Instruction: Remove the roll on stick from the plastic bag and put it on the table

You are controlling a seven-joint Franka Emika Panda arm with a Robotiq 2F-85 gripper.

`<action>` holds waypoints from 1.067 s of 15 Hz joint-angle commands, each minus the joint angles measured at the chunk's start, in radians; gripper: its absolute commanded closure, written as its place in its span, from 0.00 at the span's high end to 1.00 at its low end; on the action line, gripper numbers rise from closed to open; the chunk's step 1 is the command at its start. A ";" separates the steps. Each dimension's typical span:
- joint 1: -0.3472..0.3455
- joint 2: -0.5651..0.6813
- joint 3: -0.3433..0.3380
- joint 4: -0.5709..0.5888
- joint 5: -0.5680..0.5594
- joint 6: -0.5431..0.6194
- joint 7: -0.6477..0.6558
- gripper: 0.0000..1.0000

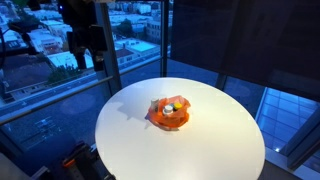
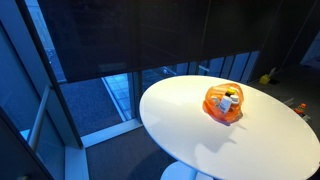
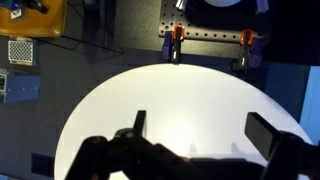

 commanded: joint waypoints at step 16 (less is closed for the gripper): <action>-0.004 0.546 -0.055 0.229 0.080 0.562 0.064 1.00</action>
